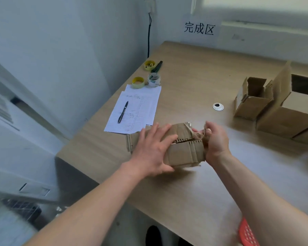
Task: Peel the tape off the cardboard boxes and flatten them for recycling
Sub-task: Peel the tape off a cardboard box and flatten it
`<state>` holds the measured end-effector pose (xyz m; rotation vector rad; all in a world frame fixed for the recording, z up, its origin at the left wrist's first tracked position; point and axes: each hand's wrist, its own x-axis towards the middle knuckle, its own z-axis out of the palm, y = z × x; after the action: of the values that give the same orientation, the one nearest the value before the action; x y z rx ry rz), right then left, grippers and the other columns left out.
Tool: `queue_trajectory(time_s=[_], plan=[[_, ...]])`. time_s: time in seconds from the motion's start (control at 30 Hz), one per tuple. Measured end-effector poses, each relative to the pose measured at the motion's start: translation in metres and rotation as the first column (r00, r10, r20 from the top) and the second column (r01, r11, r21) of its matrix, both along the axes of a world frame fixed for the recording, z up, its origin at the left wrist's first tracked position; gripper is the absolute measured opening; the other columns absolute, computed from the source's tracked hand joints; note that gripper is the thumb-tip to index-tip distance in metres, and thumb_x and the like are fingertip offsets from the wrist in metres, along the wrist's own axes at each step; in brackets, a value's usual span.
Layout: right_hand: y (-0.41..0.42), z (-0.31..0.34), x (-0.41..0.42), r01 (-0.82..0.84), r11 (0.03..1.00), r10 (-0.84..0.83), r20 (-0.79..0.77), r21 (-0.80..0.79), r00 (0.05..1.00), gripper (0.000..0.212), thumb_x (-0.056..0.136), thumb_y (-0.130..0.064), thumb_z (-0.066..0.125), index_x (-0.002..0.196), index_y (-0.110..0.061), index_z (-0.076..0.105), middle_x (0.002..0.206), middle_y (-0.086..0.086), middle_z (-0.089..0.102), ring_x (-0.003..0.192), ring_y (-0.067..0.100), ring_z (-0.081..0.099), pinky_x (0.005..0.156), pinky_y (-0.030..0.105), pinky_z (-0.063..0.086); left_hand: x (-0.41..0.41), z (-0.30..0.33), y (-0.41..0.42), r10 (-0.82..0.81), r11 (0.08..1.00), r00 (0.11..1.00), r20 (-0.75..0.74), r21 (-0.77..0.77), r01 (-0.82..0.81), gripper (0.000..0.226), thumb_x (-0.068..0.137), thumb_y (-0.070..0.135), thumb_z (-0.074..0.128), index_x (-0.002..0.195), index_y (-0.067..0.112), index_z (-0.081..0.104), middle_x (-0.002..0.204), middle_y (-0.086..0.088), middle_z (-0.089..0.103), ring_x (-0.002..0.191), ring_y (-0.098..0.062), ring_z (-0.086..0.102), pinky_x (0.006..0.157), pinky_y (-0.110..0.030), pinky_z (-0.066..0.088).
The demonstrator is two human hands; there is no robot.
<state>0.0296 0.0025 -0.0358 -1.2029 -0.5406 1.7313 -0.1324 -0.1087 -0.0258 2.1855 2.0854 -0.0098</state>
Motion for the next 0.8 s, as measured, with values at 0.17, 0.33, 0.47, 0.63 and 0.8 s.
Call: queue_trajectory(time_s=[0.17,0.33,0.47,0.63,0.8], plan=[[-0.005,-0.018,0.024,-0.132,0.99,0.138,0.263,-0.041,0.955,0.013,0.092,-0.006,0.064,0.08,-0.009,0.061,0.064,0.006,0.052,0.058,0.02,0.052,0.053,0.025,0.044,0.017,-0.024,-0.005,-0.023,0.999,1.0,-0.008,-0.04,0.023,0.099,0.066,0.063,0.069,0.149,0.044,0.017,0.163,0.004,-0.002,0.144,-0.025,0.014,0.112,-0.05,0.021],[0.003,-0.019,0.044,-0.189,0.96,0.235,0.227,-0.204,0.945,0.011,0.092,-0.014,0.064,0.093,-0.004,0.059,0.072,0.006,0.049,0.054,0.018,0.053,0.056,0.03,0.048,0.028,-0.051,-0.016,-0.04,0.995,0.998,0.047,-0.086,0.044,0.099,0.067,0.057,0.066,0.15,0.048,0.013,0.161,0.007,-0.01,0.144,-0.024,0.01,0.107,-0.05,0.023],[0.003,-0.024,0.055,-0.21,0.928,0.281,0.209,-0.307,0.937,0.036,0.09,-0.039,0.065,0.098,-0.005,0.061,0.072,0.007,0.045,0.065,0.02,0.048,0.065,0.032,0.043,0.039,-0.052,-0.016,-0.087,0.993,0.995,0.04,-0.082,0.09,0.099,0.066,0.056,0.07,0.149,0.048,0.016,0.16,0.007,-0.009,0.143,-0.026,0.01,0.11,-0.053,0.019],[0.009,-0.021,0.065,-0.331,0.873,0.423,0.22,-0.357,0.879,0.023,0.083,-0.026,0.072,0.092,-0.009,0.058,0.067,0.004,0.044,0.058,0.015,0.045,0.064,0.029,0.041,0.046,-0.053,-0.02,-0.108,0.992,0.994,0.027,-0.067,0.11,0.098,0.068,0.053,0.072,0.15,0.048,0.017,0.161,0.006,-0.01,0.142,-0.028,0.008,0.111,-0.054,0.013],[0.017,-0.018,0.071,-0.497,0.785,0.606,0.296,-0.37,0.738,0.012,0.082,0.0,0.067,0.086,-0.01,0.062,0.066,0.005,0.048,0.055,0.016,0.05,0.067,0.039,0.057,0.048,-0.054,-0.025,-0.098,0.995,0.995,0.03,-0.032,0.099,0.098,0.065,0.052,0.073,0.148,0.048,0.021,0.161,0.006,-0.006,0.142,-0.028,0.012,0.109,-0.053,0.017]])
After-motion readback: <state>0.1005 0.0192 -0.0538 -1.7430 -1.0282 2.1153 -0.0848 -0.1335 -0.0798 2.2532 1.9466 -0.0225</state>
